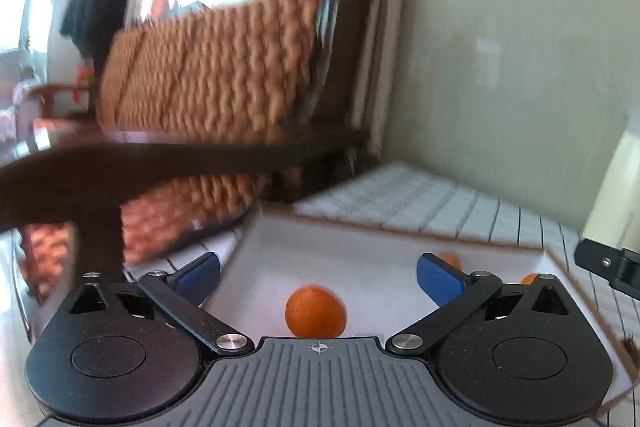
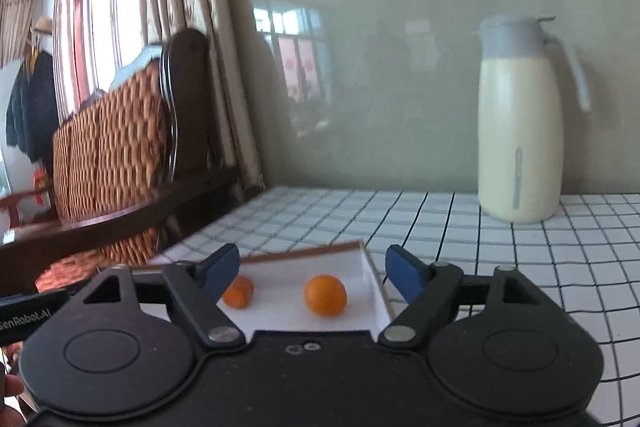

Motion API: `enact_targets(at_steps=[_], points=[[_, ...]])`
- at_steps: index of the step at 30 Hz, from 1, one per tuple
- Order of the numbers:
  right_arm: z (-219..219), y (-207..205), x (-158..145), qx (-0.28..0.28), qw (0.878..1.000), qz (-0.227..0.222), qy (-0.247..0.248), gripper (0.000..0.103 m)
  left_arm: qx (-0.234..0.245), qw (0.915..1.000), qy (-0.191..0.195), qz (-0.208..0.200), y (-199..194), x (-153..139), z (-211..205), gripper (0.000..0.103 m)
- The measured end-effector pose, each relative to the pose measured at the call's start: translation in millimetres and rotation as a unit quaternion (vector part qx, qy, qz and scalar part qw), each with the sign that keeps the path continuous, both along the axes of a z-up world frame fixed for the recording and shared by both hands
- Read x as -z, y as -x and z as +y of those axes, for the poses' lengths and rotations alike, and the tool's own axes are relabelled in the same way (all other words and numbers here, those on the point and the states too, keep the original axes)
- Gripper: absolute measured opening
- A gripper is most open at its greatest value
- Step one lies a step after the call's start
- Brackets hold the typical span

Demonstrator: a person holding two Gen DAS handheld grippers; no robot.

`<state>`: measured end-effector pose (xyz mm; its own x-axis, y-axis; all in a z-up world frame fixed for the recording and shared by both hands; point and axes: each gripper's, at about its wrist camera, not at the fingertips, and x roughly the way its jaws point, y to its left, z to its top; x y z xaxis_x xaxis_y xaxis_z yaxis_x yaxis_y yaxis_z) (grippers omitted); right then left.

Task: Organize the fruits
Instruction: 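Open both grippers to drop the oranges into the box, then move both grippers back toward the mangosteen and small yellow fruit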

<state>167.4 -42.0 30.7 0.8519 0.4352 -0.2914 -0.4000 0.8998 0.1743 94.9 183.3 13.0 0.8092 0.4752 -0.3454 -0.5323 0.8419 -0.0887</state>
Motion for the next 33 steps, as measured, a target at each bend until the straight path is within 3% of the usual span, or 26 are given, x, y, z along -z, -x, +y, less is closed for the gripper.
enact_targets(at_steps=[4, 6, 8, 18, 23, 33], points=[[-10, 7, -6, -0.001, 1.000, -0.009, -0.017, 0.082, 0.001, 0.9996, -0.016, -0.022, 7, -7, -1, 0.103], [-13, 11, -7, 0.000, 1.000, -0.014, -0.022, 0.093, 0.002, 0.9992, -0.027, -0.028, 10, -9, -3, 0.103], [-16, 15, -8, 0.003, 1.000, -0.019, -0.024, 0.095, 0.004, 0.9987, -0.043, -0.026, 11, -9, -6, 0.103], [-34, 26, -9, 0.009, 0.999, -0.022, -0.027, 0.097, 0.045, 0.9965, -0.070, -0.003, 15, -8, -31, 0.103], [-51, 27, -7, 0.018, 0.999, -0.006, -0.045, 0.097, 0.061, 0.9956, -0.071, 0.004, 17, -8, -42, 0.103], [-72, 41, -6, 0.024, 0.999, 0.000, -0.031, 0.097, 0.101, 0.9920, -0.074, 0.009, 21, -5, -72, 0.103]])
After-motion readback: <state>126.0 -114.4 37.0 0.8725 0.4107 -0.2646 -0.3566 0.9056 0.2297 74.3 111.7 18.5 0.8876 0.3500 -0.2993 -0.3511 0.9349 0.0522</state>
